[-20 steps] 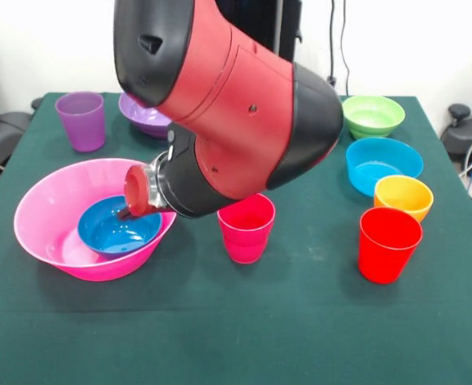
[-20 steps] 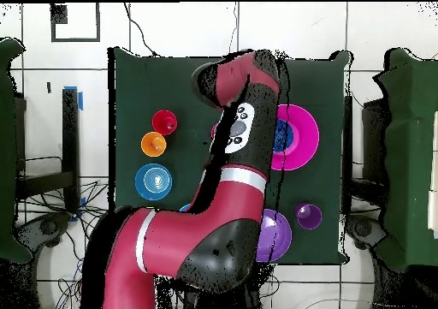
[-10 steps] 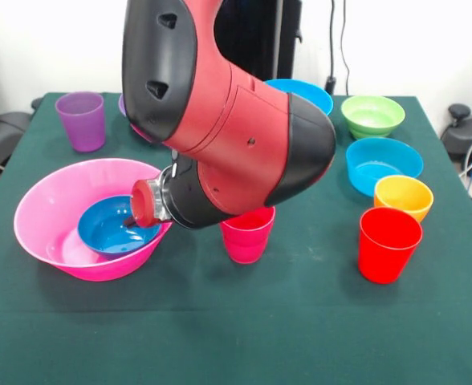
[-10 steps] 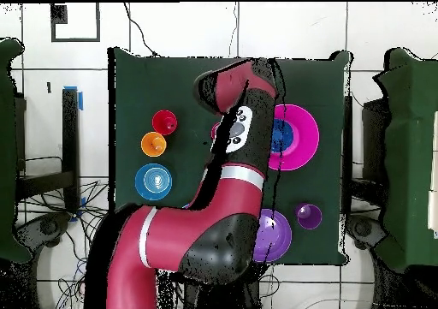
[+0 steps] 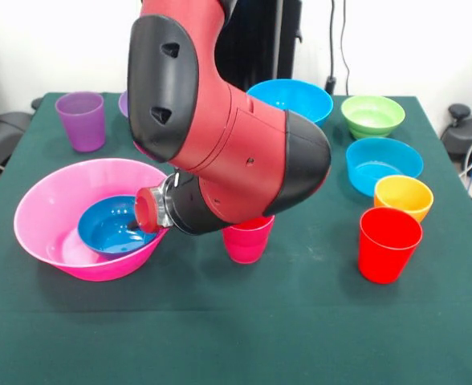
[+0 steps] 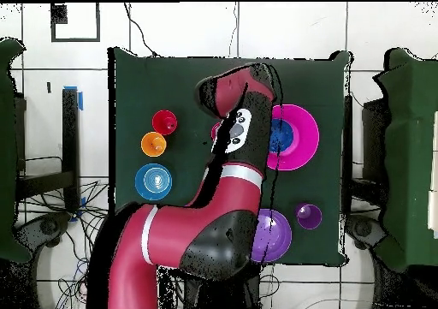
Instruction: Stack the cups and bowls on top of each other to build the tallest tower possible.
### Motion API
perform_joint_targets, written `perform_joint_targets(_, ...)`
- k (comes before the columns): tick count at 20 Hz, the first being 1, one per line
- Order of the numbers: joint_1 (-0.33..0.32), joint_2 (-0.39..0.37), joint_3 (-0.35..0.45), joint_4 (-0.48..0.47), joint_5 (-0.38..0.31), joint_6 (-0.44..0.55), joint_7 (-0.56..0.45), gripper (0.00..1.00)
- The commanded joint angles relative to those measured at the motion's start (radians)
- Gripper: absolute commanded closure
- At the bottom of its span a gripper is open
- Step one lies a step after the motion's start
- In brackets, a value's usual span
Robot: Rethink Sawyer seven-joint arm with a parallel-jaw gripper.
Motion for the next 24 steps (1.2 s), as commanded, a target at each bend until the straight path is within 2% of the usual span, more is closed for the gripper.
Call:
perform_joint_targets(1,-0.034,0.008,0.11,0.067,-0.029,-0.101,-0.184,1.0)
perform_joint_targets(16,-0.078,0.01,0.101,0.047,-0.063,-0.161,-0.28,1.0)
perform_joint_targets(24,-0.081,0.022,0.101,0.03,-0.067,-0.171,-0.277,1.0)
